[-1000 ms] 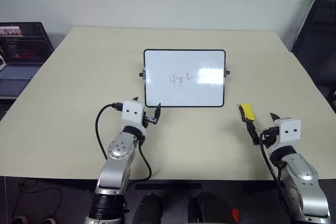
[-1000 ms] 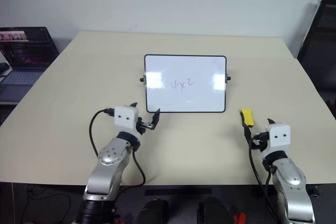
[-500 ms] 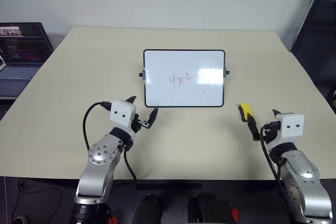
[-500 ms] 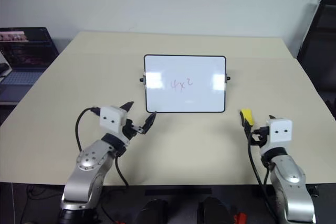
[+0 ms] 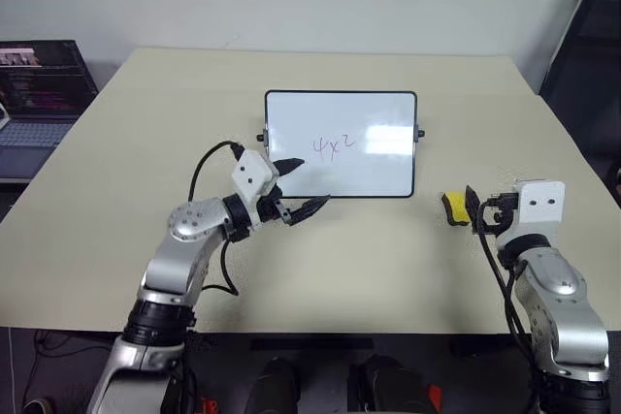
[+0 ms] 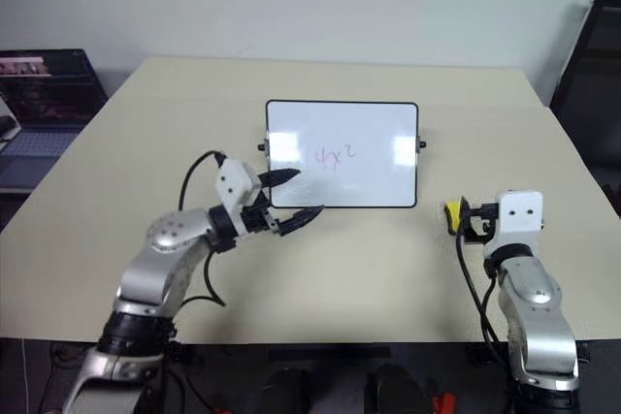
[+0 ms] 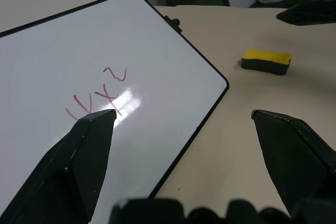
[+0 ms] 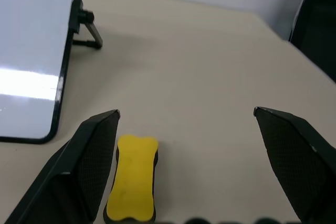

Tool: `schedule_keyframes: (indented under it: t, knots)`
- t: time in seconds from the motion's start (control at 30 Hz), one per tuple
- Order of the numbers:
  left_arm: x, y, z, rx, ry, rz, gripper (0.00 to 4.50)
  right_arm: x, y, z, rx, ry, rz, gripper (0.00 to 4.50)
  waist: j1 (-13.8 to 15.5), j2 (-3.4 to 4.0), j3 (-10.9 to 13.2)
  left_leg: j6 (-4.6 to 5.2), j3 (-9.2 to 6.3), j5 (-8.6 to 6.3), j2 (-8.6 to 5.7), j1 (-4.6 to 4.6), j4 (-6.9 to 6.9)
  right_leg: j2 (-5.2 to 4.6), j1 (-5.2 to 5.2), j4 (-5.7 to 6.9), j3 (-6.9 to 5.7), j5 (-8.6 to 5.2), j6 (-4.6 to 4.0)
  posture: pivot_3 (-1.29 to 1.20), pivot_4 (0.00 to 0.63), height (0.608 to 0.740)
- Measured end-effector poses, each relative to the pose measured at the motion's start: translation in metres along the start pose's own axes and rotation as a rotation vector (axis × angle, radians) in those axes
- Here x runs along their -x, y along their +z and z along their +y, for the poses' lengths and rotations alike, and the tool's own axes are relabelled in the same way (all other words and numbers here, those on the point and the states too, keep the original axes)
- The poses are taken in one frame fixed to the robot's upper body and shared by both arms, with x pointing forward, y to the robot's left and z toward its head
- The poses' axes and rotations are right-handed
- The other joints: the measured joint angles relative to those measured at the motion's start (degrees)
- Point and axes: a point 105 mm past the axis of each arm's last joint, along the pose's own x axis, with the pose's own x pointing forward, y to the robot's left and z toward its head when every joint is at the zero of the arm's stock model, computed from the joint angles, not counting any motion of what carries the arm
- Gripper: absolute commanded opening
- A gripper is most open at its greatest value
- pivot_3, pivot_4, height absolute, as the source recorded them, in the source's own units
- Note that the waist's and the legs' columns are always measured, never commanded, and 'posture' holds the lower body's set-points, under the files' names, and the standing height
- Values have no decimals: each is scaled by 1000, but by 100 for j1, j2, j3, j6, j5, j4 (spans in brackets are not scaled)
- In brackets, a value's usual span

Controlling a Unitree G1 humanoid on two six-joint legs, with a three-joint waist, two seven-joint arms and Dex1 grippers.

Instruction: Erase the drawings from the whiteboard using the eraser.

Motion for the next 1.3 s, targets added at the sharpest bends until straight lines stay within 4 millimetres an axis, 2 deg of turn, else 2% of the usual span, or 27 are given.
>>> schedule_keyframes:
  t: [0.2, 0.33, 0.47, 0.53, 0.7, 0.9, 1.0, 1.23, 1.27, 1.3]
  knots:
    - [-12, 9, -15, -28, -173, -7, 4500, -1, -13, 8, -19, 79, 91, 4451, 8, 1, 1, 2, -2, -2, -1, -6, -2, 0, -6, 0, 1, 0, 0, 0, 150, 740]
    - [-14, 5, -25, -36, -253, 11, 4500, -3, -15, 11, -76, 105, 128, 4451, -11, 2, 1, 3, 2, -2, 0, -4, -2, 0, -6, 2, 3, 0, 0, 0, 150, 740]
    - [-15, -4, -27, -54, -294, 32, 4500, -10, -15, 16, -95, 115, 145, 4451, -8, 2, 1, 3, 1, -2, 2, -5, 0, 15, -7, 2, 4, 0, 0, 0, 150, 740]
    - [-16, -7, -27, -66, -316, 38, 4500, -16, -21, 18, -94, 108, 173, 4451, -4, 2, 1, 3, 3, -2, 0, -6, 0, 16, -8, 1, 6, 0, 0, 0, 150, 740]
    - [-21, -4, -35, -98, -369, 23, 4500, -24, -29, 27, -88, 124, 211, 4451, 1, 2, 1, 4, 6, -2, 2, -9, -1, 15, -12, 1, 8, 0, -1, 0, 150, 740]
    - [-24, -5, -39, -103, -393, 30, 4500, -32, -36, 24, -90, 100, 238, 4451, -6, 2, 1, 4, 8, -2, 2, -8, -1, 16, -12, 1, 9, 0, 0, 0, 150, 740]
    - [-25, -2, -41, -111, -397, 25, 4500, -37, -39, 23, -94, 81, 243, 3809, -5, 2, 1, 4, 7, -2, 3, -8, -1, 17, -12, 3, 9, 1, 0, 0, 150, 740]
    - [-26, 1, -40, -102, -379, 32, 4500, -39, -42, 22, -102, 69, 253, 1346, -4, 2, 1, 4, 7, -3, 3, -8, -1, 16, -12, 3, 9, 1, 0, 0, 150, 740]
    - [-26, 2, -40, -105, -376, 31, 4500, -39, -42, 23, -102, 69, 252, 1107, -4, 2, 1, 4, 6, -3, 3, -8, -1, 16, -12, 3, 9, 1, 0, 0, 150, 740]
    - [-27, 2, -40, -103, -364, 32, 4500, -39, -42, 23, -102, 69, 252, 1099, -4, 2, 1, 4, 7, -3, 3, -8, -1, 16, -12, 3, 9, 1, 0, 0, 150, 740]
